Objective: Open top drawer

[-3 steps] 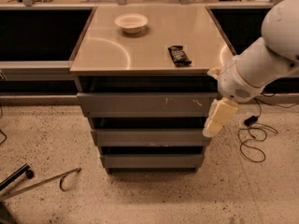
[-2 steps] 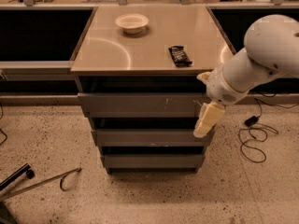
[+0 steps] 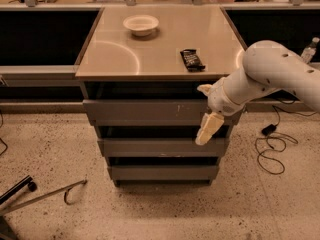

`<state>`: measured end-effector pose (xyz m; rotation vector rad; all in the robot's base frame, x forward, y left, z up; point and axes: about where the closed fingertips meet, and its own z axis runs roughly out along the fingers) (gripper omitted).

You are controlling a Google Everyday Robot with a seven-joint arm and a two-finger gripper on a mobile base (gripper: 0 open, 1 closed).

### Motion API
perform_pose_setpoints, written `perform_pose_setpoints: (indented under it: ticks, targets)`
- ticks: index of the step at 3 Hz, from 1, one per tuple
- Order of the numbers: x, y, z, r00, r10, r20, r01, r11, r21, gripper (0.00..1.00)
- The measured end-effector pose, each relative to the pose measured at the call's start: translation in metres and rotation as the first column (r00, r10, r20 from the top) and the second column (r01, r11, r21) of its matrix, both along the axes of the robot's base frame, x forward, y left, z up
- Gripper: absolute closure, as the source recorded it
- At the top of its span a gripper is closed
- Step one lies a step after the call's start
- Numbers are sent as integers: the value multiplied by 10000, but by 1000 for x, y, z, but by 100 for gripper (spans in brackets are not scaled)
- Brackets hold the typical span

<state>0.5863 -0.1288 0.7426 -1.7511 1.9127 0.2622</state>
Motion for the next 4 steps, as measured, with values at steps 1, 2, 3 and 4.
perform_pose_setpoints:
  ticks: [1,2,3,4]
  targets:
    - [6,5,-5,10000,-22,90,21,10000,56,0]
    - [24,22,-18,9984,-71,552,53,9995,321,0]
    - [44,29,-28,9959,-174,888,136,9990,432,0]
    - [57,28,-40,9950,-294,959,251,9986,458,0]
